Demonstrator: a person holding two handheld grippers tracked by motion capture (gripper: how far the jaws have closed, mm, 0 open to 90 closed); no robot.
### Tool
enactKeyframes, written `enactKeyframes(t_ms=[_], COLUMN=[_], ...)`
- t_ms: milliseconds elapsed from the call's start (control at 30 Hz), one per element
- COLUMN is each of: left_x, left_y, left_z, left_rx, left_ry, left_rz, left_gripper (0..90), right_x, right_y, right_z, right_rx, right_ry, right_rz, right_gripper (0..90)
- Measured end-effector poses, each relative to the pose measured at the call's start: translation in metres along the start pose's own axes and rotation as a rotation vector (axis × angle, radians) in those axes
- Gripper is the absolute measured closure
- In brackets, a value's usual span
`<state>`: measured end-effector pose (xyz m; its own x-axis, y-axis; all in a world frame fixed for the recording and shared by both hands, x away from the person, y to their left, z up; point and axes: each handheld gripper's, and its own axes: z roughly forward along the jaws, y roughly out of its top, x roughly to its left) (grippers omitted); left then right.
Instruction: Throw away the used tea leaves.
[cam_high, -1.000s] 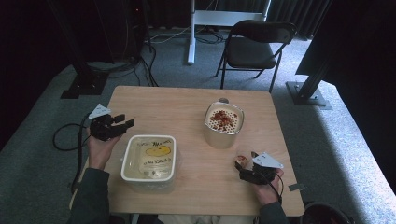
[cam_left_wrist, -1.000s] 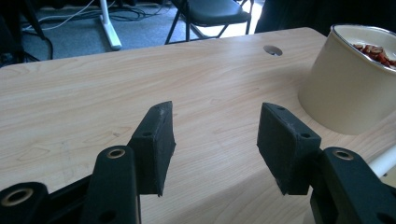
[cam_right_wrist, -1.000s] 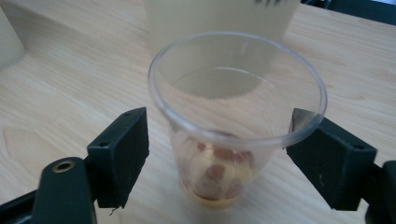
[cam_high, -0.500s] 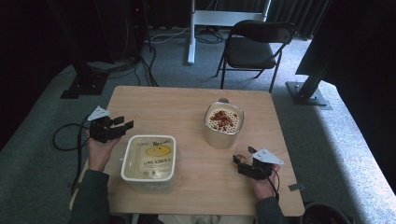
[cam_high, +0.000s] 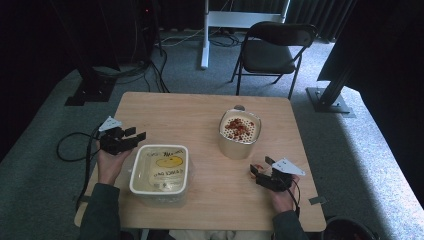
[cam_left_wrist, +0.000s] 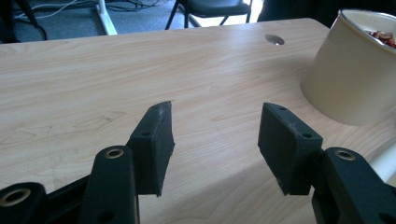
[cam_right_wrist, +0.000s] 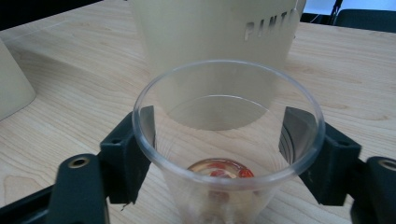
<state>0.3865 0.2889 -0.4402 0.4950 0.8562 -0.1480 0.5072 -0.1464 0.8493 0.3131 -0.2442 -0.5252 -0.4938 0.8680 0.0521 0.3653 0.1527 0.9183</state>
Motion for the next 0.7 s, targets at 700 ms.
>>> enactKeyframes(t_ms=[700], left_x=[0.005], left_y=[-0.012], left_z=[0.014], left_rx=[0.014], left_ry=[0.022], left_rz=[-0.015], left_gripper=[45.8], right_x=[0.002], right_y=[0.003], right_z=[-0.002], right_rx=[0.011], right_ry=[-0.041], right_rz=[-0.031], right_gripper=[33.1])
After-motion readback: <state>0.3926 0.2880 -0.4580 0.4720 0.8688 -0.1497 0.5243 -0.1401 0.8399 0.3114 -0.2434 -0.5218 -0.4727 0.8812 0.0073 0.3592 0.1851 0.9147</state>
